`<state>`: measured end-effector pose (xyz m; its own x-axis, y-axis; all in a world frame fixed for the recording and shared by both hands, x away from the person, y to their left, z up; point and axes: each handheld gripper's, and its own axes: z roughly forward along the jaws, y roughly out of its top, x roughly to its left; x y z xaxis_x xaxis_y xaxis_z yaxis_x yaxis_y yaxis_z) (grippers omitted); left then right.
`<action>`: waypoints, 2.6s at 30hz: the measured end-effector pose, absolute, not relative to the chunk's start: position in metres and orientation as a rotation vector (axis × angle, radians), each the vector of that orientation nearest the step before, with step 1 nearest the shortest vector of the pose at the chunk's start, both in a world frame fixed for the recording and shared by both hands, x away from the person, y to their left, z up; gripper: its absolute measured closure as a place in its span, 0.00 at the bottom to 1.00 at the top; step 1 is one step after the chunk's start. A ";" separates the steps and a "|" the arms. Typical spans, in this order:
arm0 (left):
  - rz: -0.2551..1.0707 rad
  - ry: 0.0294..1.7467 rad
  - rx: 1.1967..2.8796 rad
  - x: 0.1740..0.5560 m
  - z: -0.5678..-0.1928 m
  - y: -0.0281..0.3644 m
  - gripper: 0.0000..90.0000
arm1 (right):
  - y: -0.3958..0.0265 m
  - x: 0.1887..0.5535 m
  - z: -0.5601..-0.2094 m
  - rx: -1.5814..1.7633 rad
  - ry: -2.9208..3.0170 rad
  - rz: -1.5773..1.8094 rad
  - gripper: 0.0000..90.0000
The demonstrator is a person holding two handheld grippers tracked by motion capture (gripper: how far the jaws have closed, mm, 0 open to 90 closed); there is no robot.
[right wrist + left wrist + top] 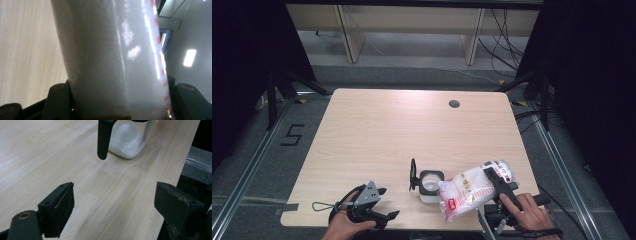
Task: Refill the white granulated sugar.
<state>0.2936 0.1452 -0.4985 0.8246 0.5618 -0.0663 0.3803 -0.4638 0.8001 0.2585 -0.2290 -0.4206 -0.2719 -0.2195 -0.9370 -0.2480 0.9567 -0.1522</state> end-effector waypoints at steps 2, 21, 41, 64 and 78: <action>0.264 0.687 2.123 0.294 -0.498 0.146 0.18 | -0.229 0.257 -0.420 -0.330 1.870 0.007 0.47; 0.261 0.684 2.106 0.293 -0.498 0.145 0.18 | -0.231 0.258 -0.422 -0.318 1.868 0.040 0.47; 0.257 0.695 2.105 0.293 -0.498 0.144 0.18 | -0.229 0.257 -0.420 -0.356 1.859 0.032 0.47; 0.260 0.693 2.110 0.293 -0.499 0.144 0.18 | -0.227 0.256 -0.419 -0.331 1.866 0.059 0.48; 0.263 0.687 2.120 0.294 -0.498 0.145 0.18 | -0.236 0.258 -0.417 -0.295 1.868 0.030 0.48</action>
<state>0.2935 0.1448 -0.4983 0.8255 0.5612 -0.0598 0.3781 -0.4712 0.7969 0.2578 -0.2360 -0.4174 -0.2831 -0.1872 -0.9406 -0.2174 0.9678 -0.1271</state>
